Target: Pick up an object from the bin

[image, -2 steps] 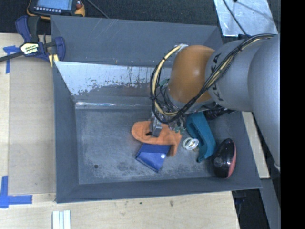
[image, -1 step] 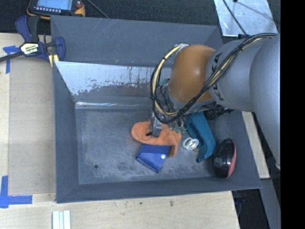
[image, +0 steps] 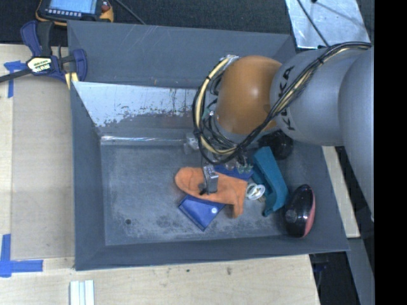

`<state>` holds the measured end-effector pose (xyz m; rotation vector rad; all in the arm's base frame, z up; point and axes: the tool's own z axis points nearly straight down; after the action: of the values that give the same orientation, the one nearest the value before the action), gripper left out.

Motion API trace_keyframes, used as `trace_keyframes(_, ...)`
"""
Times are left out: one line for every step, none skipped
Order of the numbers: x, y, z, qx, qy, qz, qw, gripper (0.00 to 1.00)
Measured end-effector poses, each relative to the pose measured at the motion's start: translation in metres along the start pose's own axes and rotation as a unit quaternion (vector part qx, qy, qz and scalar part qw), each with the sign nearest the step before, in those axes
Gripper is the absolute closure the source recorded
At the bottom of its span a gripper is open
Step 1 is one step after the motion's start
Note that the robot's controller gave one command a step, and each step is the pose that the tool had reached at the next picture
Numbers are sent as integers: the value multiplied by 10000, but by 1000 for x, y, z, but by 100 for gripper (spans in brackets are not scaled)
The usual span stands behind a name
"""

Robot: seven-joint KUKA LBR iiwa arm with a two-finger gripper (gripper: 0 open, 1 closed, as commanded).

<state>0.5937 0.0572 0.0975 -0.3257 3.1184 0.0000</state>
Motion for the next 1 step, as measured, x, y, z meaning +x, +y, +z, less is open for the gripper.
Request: trace_keyframes(-3,7,-1,-6,0,-71,10000,0)
